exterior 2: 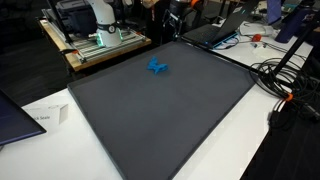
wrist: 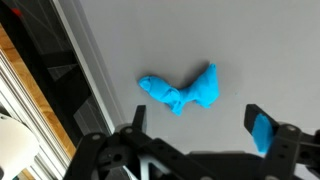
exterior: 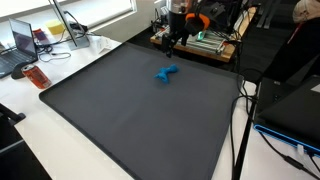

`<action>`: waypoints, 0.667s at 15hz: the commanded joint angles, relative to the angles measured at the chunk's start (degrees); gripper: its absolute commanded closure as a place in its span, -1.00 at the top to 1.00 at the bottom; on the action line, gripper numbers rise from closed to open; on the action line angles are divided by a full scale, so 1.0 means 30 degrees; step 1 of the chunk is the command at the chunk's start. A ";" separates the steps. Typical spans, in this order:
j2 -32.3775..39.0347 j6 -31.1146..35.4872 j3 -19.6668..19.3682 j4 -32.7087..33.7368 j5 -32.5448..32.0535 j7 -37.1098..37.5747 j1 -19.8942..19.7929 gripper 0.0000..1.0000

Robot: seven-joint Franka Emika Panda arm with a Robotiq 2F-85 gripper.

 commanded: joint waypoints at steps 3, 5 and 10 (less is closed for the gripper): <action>0.2118 -0.1560 -0.0087 0.1807 -0.0401 0.2372 0.0764 1.00; 0.2649 -0.1871 -0.0153 0.2260 -0.0693 0.3508 0.1153 1.00; 0.4146 -0.2786 -0.0333 0.3551 -0.1835 0.6384 0.2195 1.00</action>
